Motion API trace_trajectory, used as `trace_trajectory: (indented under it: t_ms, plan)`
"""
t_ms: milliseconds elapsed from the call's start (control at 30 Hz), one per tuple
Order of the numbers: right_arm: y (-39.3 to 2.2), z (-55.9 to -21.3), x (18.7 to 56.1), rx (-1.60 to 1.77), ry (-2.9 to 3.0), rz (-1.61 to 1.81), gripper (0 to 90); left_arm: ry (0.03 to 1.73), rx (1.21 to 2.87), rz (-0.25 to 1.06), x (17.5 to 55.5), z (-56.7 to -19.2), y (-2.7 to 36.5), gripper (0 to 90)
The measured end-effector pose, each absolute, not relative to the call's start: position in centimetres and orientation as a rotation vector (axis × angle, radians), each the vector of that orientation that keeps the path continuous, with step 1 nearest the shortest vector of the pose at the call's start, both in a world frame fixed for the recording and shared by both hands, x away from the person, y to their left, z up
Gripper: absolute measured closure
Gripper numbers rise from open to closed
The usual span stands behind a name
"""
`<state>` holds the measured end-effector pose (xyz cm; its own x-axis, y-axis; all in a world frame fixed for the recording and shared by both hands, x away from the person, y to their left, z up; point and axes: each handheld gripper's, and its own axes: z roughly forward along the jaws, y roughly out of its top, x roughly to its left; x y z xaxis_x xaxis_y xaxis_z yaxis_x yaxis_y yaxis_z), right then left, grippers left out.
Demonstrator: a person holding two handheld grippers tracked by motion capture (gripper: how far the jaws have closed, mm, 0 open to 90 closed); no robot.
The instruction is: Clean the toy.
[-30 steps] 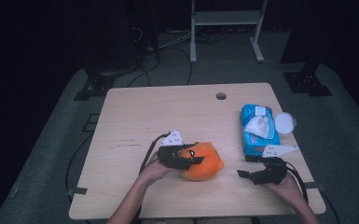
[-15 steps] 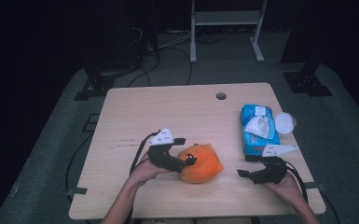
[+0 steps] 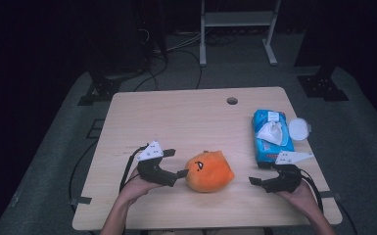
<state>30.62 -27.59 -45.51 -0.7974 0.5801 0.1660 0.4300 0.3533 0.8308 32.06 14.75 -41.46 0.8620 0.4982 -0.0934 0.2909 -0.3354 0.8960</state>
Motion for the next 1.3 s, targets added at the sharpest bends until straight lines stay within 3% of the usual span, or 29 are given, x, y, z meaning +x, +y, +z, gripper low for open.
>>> trace_trajectory:
  t_ms: [633,933,1300]
  plan:
    - [-29.5,-42.0,31.8,0.906,2.261,1.431,23.3,0.521,1.964,0.225,31.6,-42.1,13.5,9.3]
    - [-30.3,-40.4,35.0,0.908,2.209,1.309,24.9,0.513,1.968,0.233,31.5,-42.2,13.4,9.3]
    - [-31.4,-41.3,39.0,1.014,2.16,1.209,29.2,0.503,1.985,0.228,31.6,-42.9,12.5,9.3]
